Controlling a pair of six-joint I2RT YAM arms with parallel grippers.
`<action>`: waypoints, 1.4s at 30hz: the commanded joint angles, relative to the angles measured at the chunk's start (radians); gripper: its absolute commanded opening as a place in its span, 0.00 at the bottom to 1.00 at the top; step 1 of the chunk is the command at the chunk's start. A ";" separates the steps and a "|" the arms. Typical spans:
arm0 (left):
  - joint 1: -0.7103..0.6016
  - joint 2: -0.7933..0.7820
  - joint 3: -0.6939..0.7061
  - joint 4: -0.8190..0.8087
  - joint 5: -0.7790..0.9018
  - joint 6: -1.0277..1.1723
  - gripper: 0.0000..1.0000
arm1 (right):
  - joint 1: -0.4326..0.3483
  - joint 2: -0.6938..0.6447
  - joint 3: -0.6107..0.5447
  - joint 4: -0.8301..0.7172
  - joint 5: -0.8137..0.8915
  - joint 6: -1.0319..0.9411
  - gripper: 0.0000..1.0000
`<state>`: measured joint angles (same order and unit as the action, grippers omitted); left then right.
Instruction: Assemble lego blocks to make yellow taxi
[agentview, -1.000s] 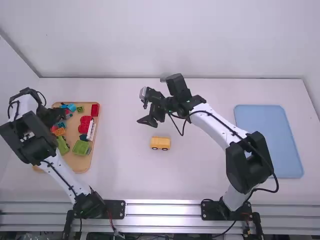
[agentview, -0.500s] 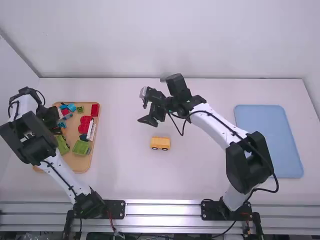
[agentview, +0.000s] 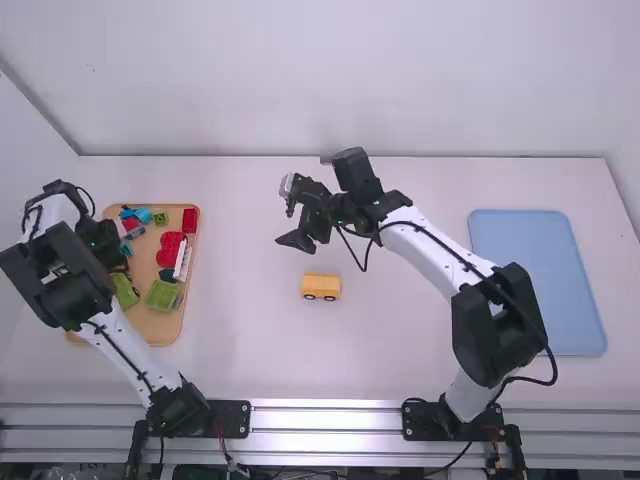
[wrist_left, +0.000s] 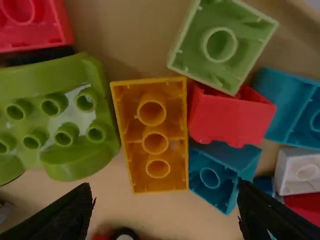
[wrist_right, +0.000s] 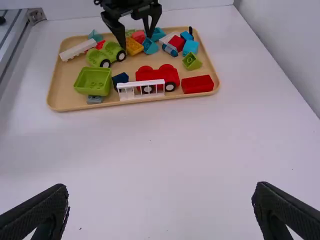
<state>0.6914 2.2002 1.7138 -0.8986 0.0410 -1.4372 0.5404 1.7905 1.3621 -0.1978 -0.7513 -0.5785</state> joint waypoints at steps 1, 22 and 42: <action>0.008 0.005 -0.035 0.011 -0.003 -0.010 0.77 | -0.003 0.002 0.032 -0.002 -0.003 0.002 0.98; 0.035 -0.005 -0.101 0.099 0.063 -0.002 0.83 | -0.004 0.002 0.033 -0.021 -0.002 -0.028 0.98; 0.073 -0.005 -0.101 0.047 0.040 0.222 0.99 | -0.003 0.002 0.032 -0.017 -0.003 -0.032 0.98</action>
<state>0.7887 2.1971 1.6218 -0.8242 0.1268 -1.2201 0.5404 1.7905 1.3621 -0.2131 -0.7486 -0.6128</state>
